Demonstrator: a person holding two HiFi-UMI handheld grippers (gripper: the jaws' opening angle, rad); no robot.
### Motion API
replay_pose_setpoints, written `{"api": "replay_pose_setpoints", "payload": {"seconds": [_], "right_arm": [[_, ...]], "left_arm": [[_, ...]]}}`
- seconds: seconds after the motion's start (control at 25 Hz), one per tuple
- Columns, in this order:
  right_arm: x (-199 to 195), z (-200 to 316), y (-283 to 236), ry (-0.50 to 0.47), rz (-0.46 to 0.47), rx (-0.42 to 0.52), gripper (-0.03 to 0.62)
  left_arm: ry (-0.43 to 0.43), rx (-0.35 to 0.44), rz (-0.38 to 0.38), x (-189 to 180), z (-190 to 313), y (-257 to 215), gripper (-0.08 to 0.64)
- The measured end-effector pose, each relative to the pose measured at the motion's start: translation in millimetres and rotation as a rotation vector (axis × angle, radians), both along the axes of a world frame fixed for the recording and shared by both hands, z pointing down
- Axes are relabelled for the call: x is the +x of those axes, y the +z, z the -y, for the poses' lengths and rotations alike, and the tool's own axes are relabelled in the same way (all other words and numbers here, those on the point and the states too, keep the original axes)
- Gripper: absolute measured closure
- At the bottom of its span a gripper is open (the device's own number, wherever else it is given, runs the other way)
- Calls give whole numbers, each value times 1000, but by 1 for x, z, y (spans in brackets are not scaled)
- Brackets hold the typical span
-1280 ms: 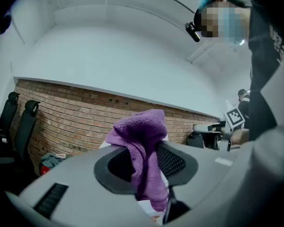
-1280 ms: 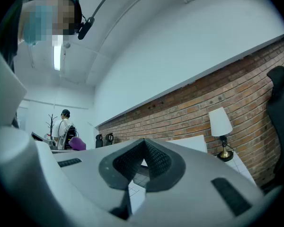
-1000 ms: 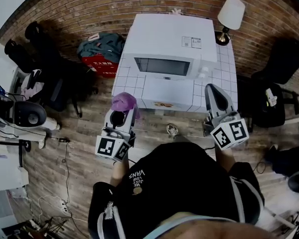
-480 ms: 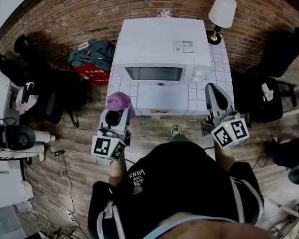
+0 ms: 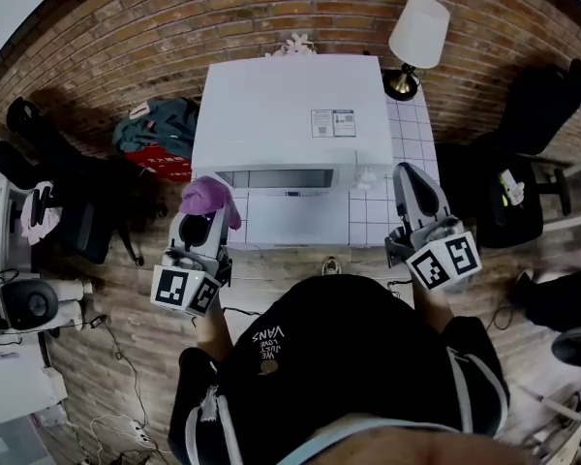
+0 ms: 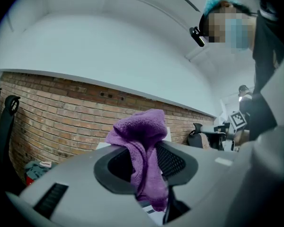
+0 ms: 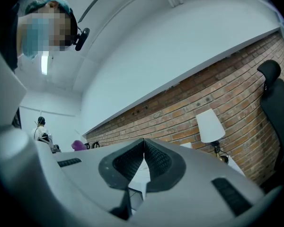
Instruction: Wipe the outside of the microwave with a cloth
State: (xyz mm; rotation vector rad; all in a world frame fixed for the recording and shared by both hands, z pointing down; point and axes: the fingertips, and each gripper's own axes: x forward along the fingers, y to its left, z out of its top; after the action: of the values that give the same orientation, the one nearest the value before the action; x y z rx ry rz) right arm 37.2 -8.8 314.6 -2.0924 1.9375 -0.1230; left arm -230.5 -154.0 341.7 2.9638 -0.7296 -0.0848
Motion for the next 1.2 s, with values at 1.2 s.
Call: {"api": "replay_pose_setpoints", "payload": {"seconds": [1.2], "right_arm": [[22,44,15,312,86,-14,592]], "left_arm": [[409,504,916,119,268,41,428]]}}
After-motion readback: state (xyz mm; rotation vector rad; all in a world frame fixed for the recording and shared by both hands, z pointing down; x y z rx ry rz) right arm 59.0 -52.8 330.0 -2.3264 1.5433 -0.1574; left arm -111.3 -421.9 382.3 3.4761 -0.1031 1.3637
